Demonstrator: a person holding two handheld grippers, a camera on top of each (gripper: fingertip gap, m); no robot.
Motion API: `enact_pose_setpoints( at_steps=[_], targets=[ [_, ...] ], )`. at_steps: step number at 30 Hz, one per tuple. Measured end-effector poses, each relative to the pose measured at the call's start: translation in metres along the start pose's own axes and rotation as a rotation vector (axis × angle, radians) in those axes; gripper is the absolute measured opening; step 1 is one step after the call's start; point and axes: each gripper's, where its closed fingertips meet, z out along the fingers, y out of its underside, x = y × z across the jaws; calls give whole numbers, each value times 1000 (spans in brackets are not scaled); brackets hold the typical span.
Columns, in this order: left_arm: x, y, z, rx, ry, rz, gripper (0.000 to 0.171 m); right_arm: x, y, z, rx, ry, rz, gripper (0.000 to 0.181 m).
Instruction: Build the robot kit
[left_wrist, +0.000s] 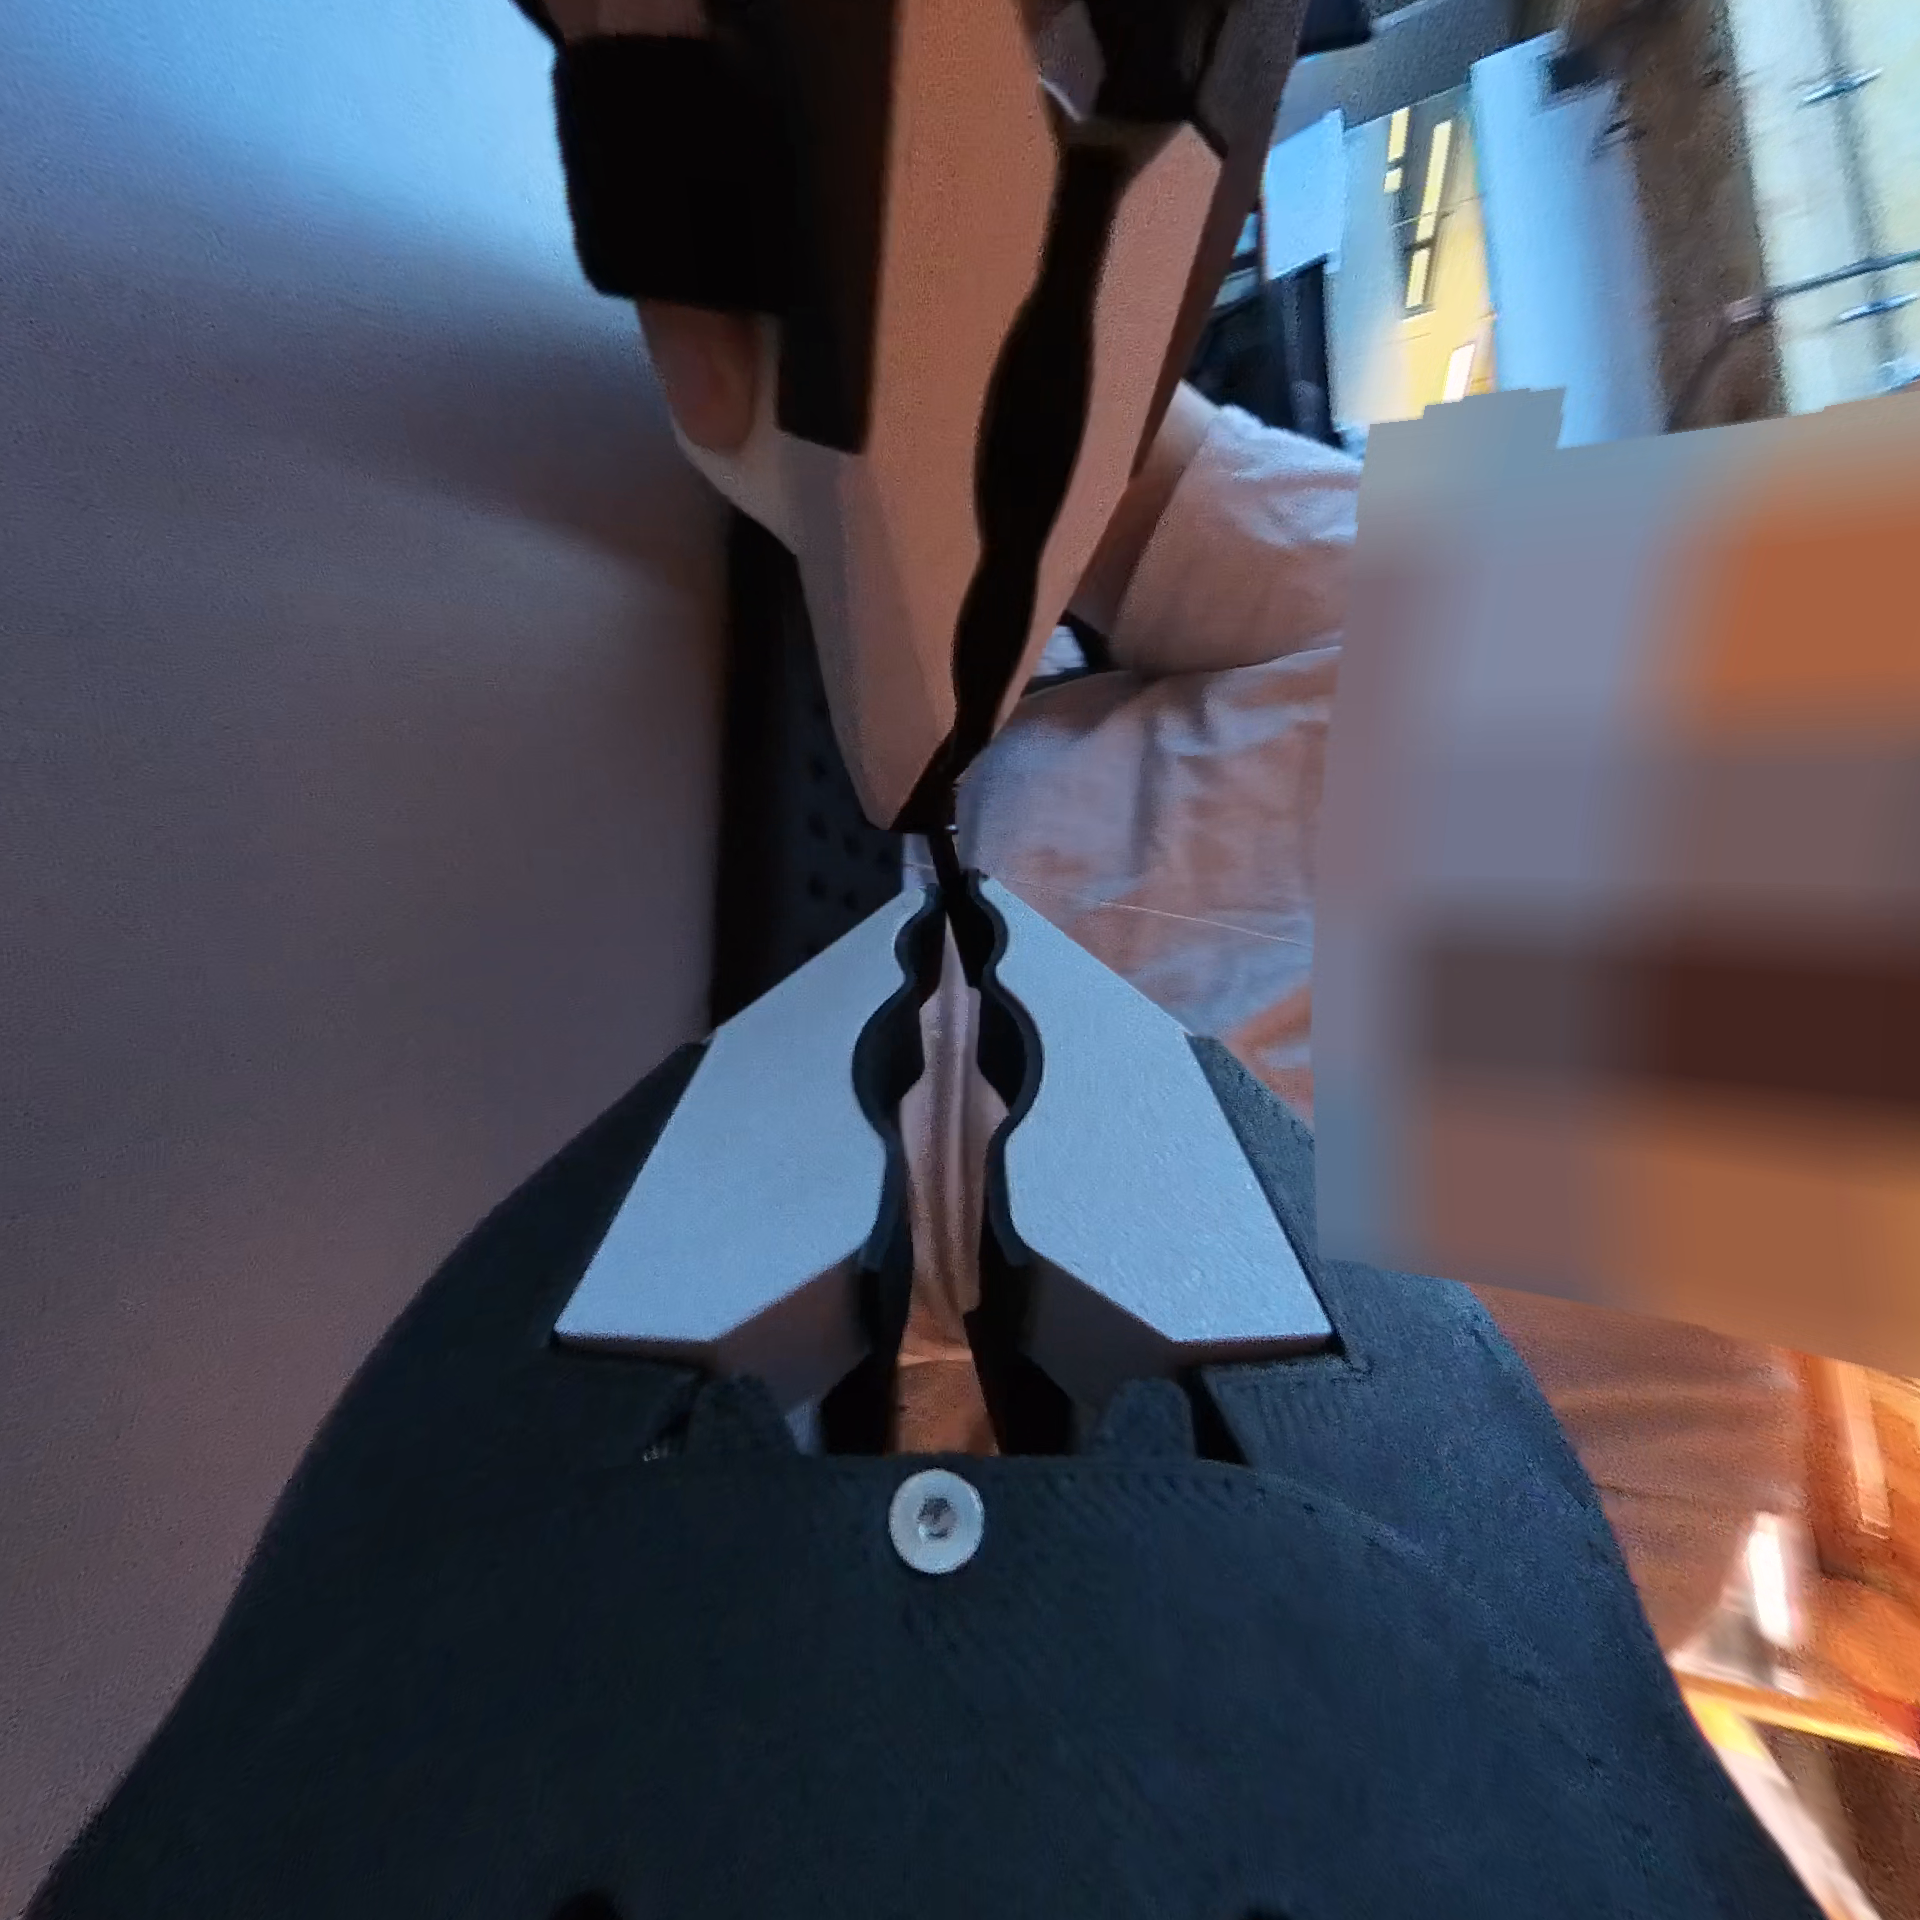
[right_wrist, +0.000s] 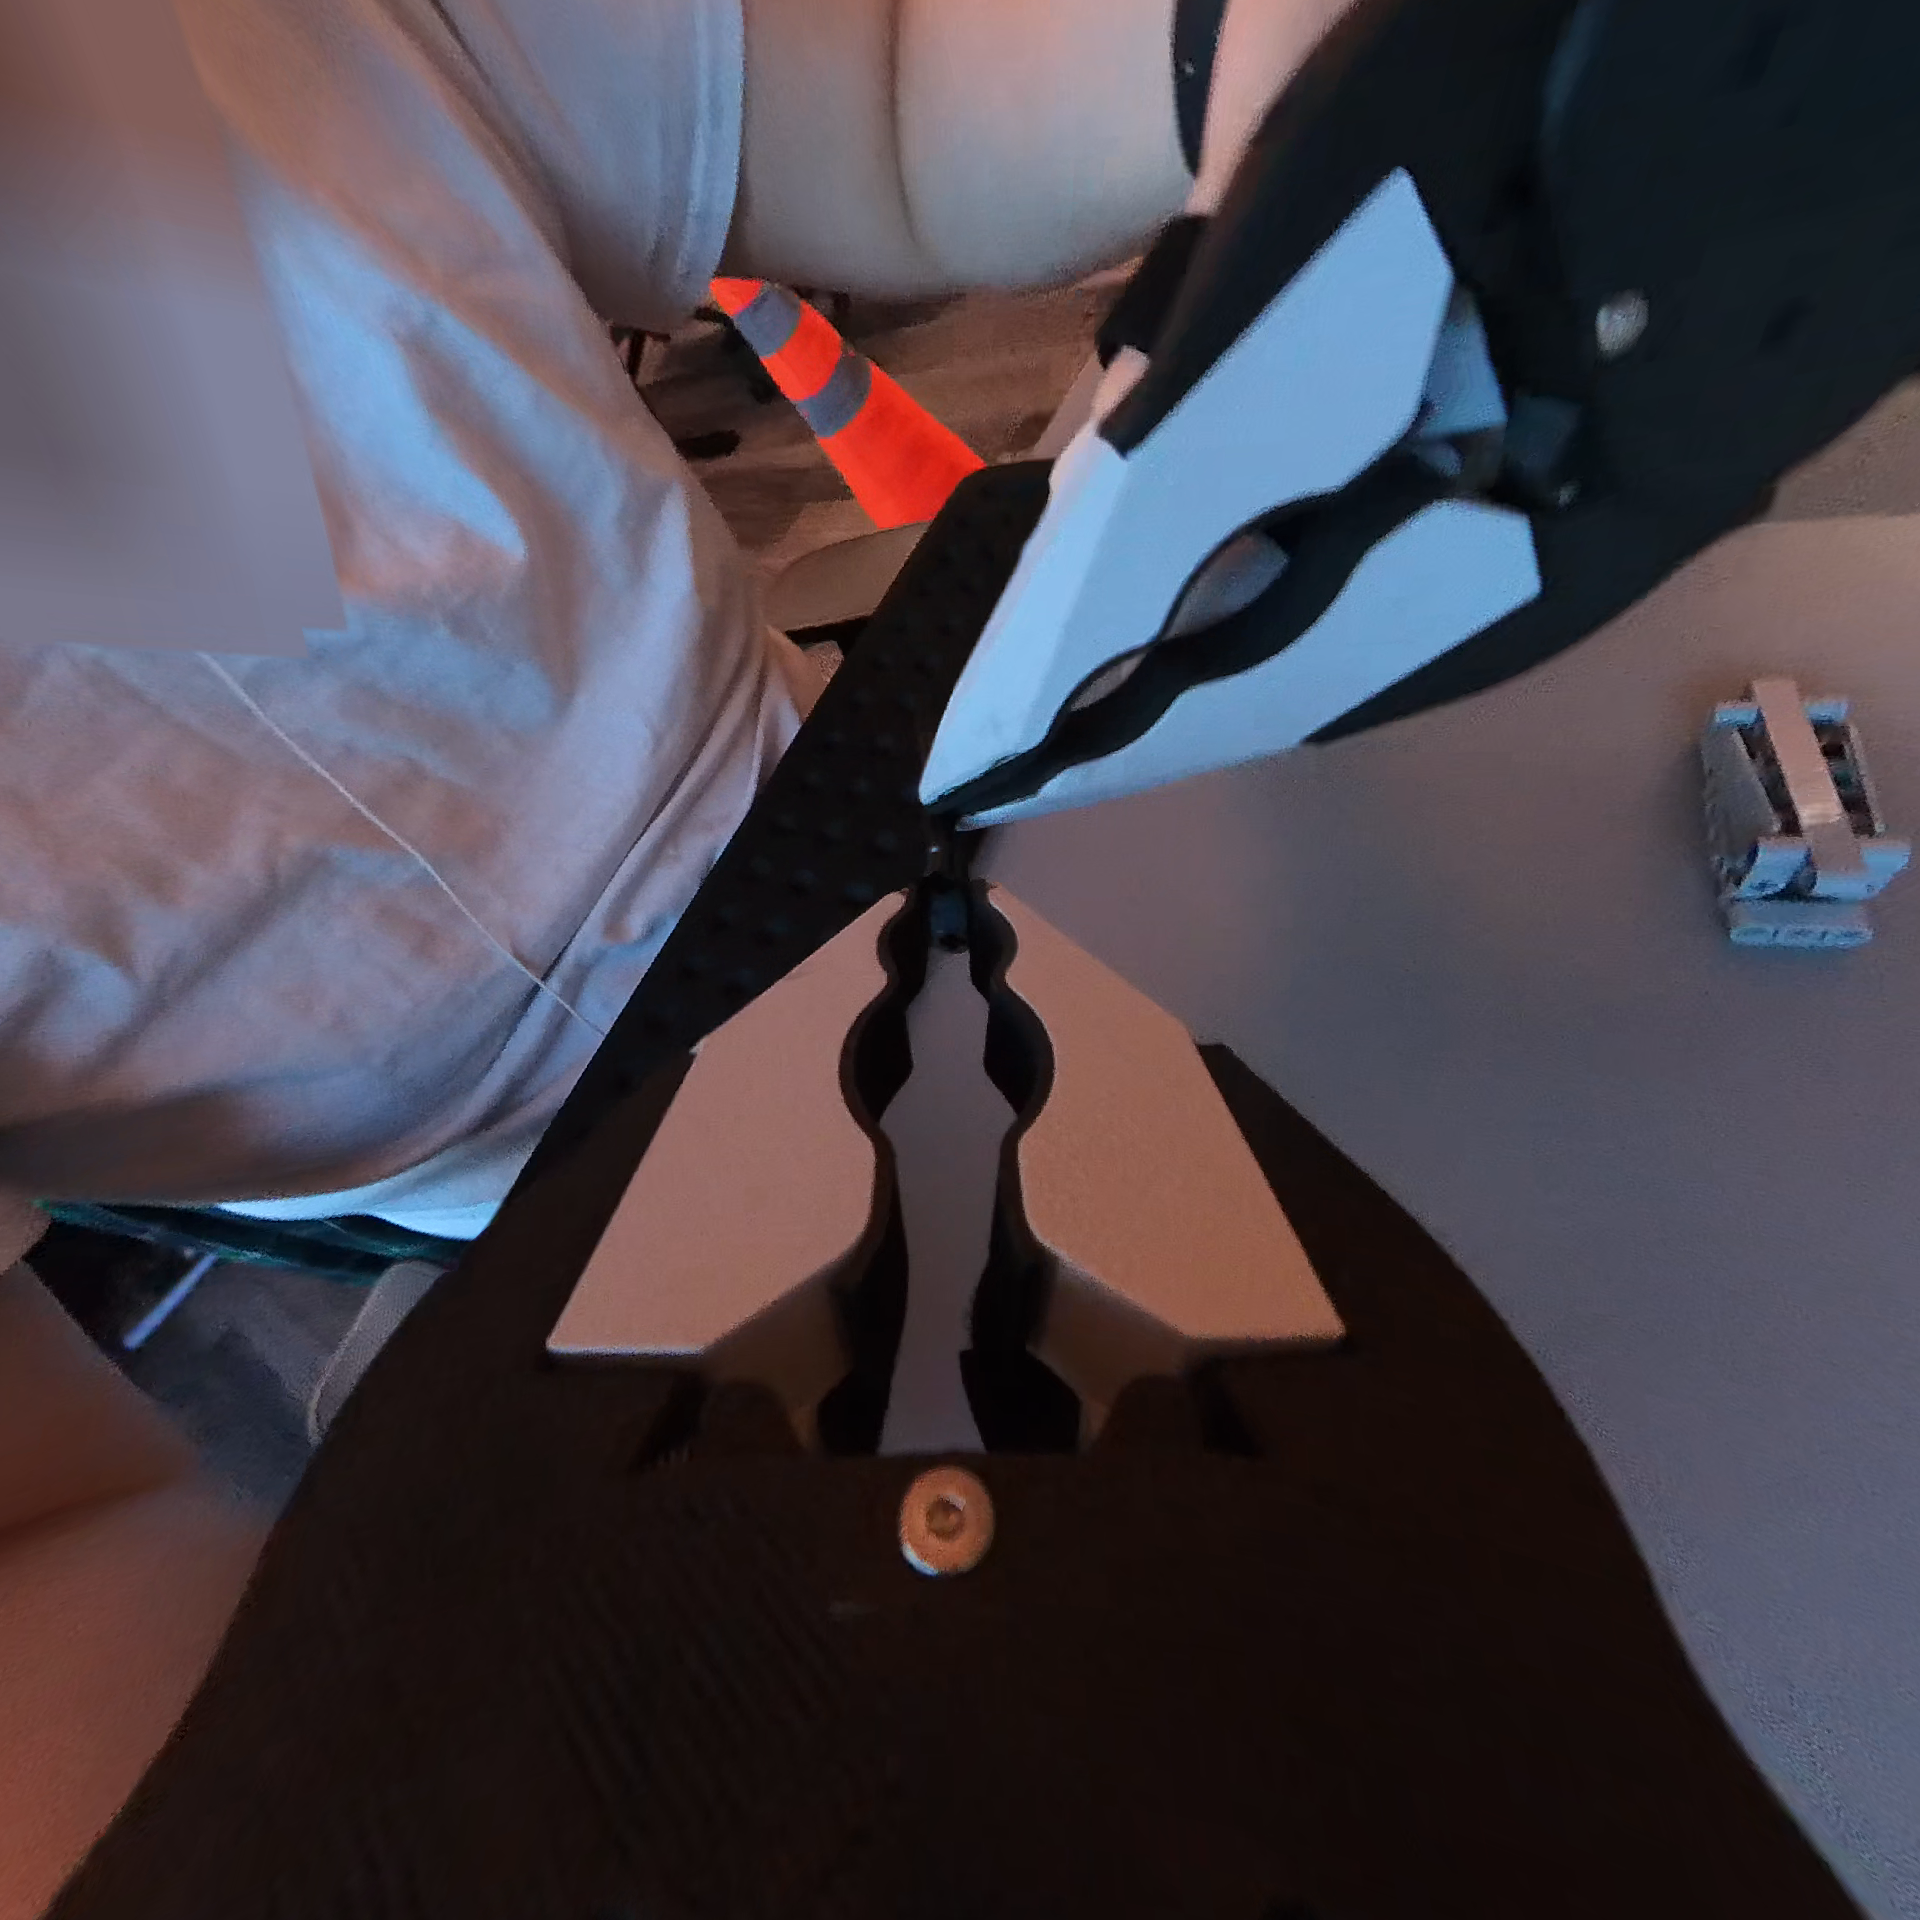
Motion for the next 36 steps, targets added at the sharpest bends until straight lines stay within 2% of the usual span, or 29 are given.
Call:
enact_pose_setpoints(
  at_steps=[6,8,11,15,18,24,26,29,30,33,36],
  targets=[
    [-13,-1,-9,-23,-292,211,0,14,0,1,111,23,138,6],
    [-12,2,-10,-64,-362,268,0,13,-2,4,171,-3,174,6],
    [-18,9,-12,-162,-479,289,1,17,1,12,165,21,201,6],
    [-18,22,-9,-330,-507,350,0,11,0,23,148,-6,183,6],
    [-27,25,-9,-384,-560,372,0,16,4,26,153,13,206,6],
    [-30,15,-14,-339,-576,374,0,20,9,30,126,31,229,6],
    [-22,8,-10,-302,-532,380,0,18,9,38,105,27,217,6],
    [-34,18,-22,-395,-621,364,0,22,20,41,44,66,213,6],
    [-34,21,-26,-386,-628,358,0,26,25,38,24,95,214,6],
    [-30,21,-37,-243,-612,313,0,32,30,27,29,121,228,6],
    [-40,46,-49,-180,-695,274,0,40,38,20,6,170,228,6]
  ],
)
